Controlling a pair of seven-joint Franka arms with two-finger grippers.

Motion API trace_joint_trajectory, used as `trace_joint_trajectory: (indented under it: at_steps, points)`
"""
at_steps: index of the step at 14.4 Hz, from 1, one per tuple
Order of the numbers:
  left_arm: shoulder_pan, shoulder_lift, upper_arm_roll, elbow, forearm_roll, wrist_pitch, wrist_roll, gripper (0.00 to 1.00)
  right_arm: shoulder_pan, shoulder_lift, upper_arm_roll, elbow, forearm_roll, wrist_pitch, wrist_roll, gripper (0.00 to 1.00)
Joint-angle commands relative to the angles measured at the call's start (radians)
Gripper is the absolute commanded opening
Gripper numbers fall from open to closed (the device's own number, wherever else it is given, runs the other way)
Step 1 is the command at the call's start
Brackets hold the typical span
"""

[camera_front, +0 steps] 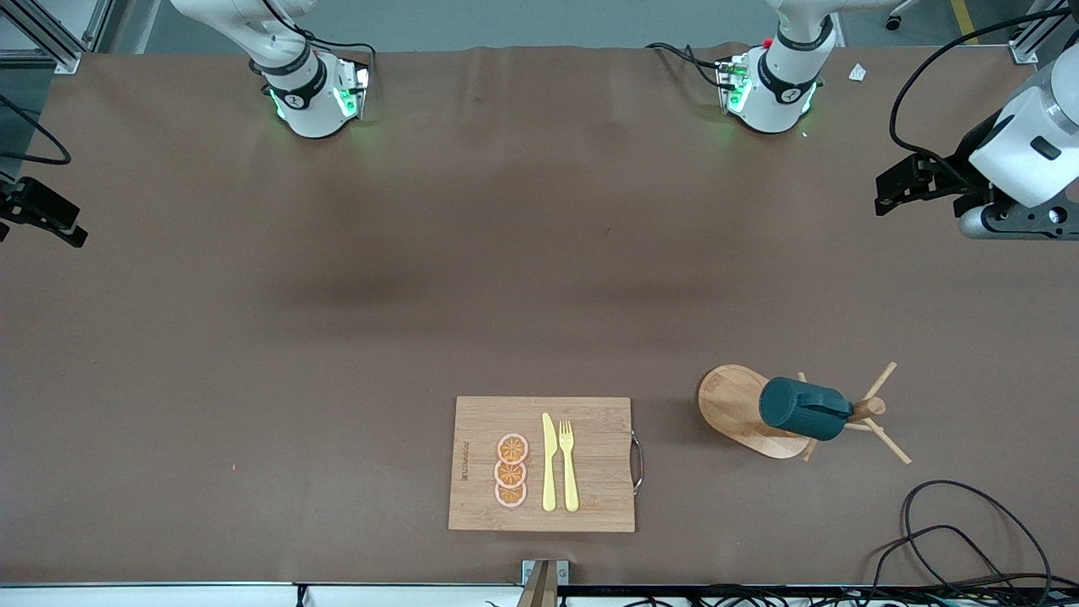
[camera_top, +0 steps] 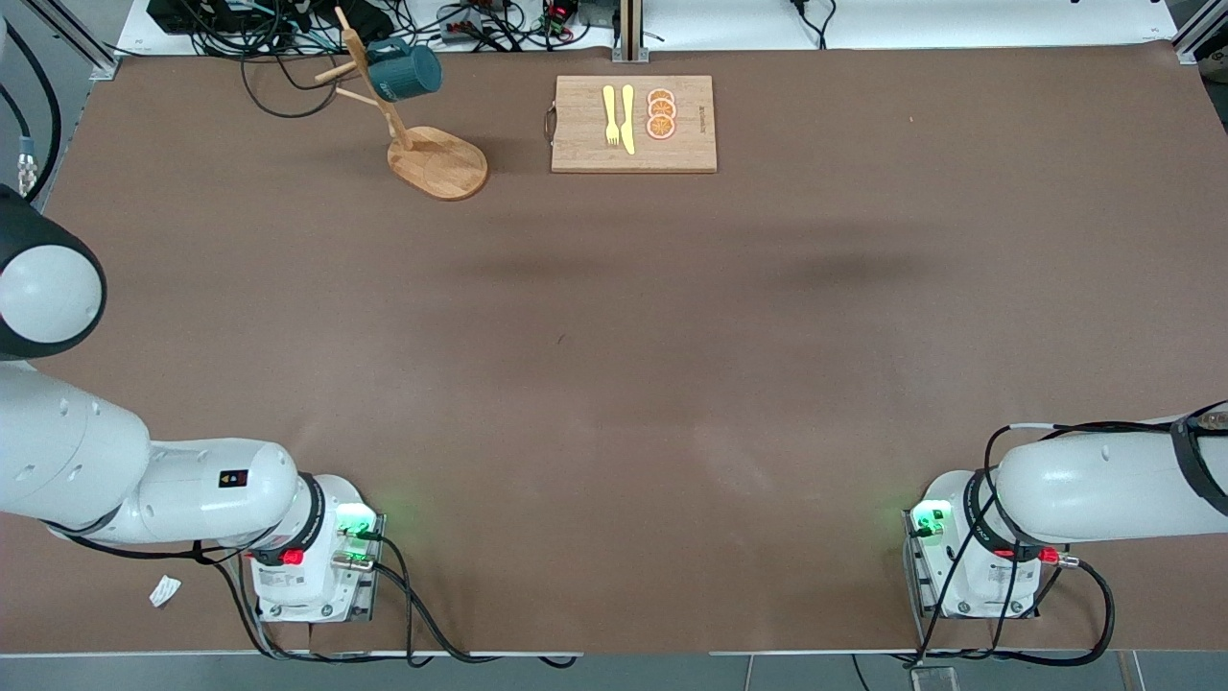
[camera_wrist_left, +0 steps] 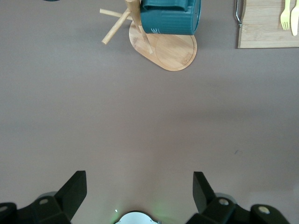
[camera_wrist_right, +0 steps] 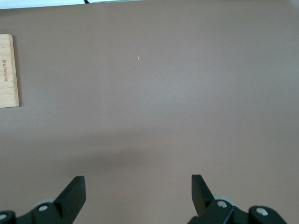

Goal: Transfer cup from left to right arm and place
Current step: 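Reach the left gripper toward the teal mug on the wooden mug tree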

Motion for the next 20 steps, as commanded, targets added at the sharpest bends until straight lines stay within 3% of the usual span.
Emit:
trace_joint_trajectory:
  at_steps: [1, 11, 15, 20]
  points:
    - [0.003, 0.007, -0.006, 0.023, 0.017, -0.007, -0.002, 1.0, -0.002, -0.015, 0.002, -0.011, -0.005, 0.004, 0.006, 1.0]
    - [0.087, 0.061, 0.024, 0.025, -0.003, 0.107, -0.017, 1.0, -0.002, -0.015, 0.002, -0.011, -0.005, 0.002, 0.006, 1.0]
    - [0.102, 0.113, 0.027, 0.026, -0.02, 0.174, -0.218, 1.0, -0.002, -0.015, 0.002, -0.011, -0.005, 0.002, 0.006, 1.0]
    - [0.11, 0.171, 0.029, 0.026, -0.132, 0.272, -0.552, 1.0, -0.002, -0.015, 0.002, -0.011, -0.005, 0.002, 0.006, 1.0]
